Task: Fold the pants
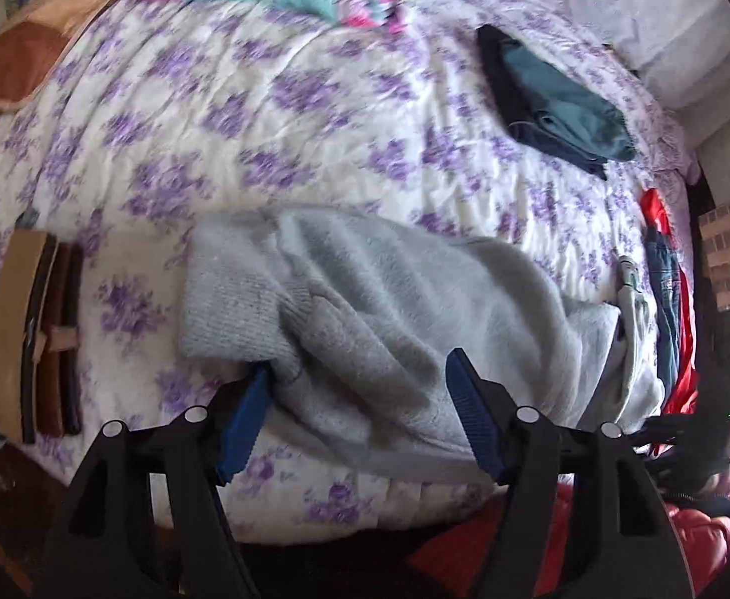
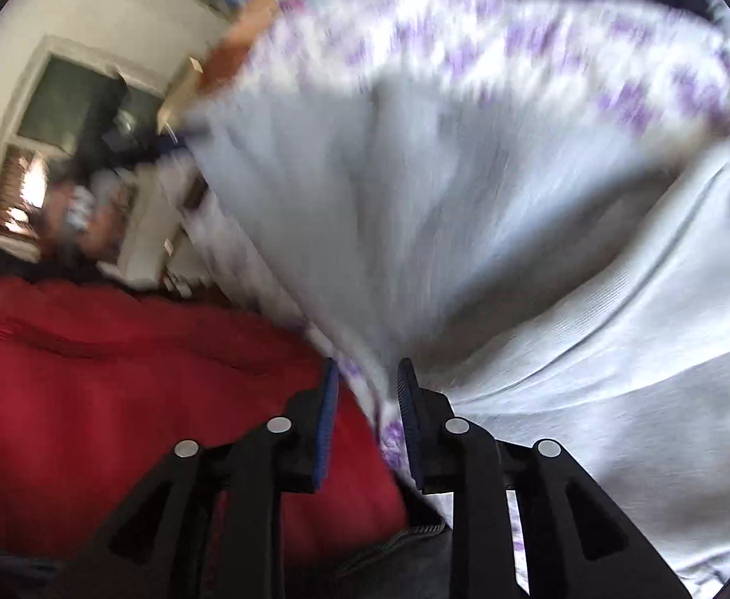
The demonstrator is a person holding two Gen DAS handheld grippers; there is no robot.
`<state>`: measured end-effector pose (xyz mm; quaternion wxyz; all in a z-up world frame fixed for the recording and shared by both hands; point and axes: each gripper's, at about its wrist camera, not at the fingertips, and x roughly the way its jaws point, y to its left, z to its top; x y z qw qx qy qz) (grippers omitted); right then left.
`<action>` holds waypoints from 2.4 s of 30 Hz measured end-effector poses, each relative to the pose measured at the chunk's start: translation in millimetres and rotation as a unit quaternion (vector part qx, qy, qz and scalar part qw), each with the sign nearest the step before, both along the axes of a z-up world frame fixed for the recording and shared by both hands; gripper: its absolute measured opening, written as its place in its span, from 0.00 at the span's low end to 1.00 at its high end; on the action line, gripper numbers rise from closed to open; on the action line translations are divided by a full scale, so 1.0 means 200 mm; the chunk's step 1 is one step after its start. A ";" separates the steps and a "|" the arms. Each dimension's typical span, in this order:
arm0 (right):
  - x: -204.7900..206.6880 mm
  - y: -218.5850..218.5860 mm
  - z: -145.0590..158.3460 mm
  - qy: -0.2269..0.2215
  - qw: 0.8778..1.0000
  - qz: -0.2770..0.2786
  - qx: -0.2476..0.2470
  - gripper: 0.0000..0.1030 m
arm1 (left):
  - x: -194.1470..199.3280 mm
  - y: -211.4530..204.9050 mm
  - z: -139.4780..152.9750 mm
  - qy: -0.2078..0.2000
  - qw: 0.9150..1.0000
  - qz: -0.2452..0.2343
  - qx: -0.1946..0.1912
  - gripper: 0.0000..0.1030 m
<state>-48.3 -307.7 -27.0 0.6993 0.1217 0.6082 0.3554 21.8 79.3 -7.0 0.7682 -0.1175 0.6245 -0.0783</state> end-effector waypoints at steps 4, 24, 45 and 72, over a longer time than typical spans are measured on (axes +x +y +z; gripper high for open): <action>0.19 -0.23 0.12 -0.068 0.979 -0.172 -0.090 0.65 | -0.05 0.16 0.10 -0.006 0.997 0.079 -0.019 0.64; 0.24 -0.43 -0.14 -0.092 0.906 -0.349 -0.221 0.08 | -0.04 -0.19 -0.39 0.076 0.997 0.002 -0.019 0.91; -0.92 -0.88 -0.12 -0.052 0.727 -0.683 0.030 0.34 | -0.02 -0.25 -0.40 0.088 0.989 -0.112 -0.033 0.92; 0.50 0.20 -0.07 -0.091 0.967 -0.237 0.036 0.52 | -0.06 -0.07 -0.32 -0.021 0.998 -0.049 0.025 0.92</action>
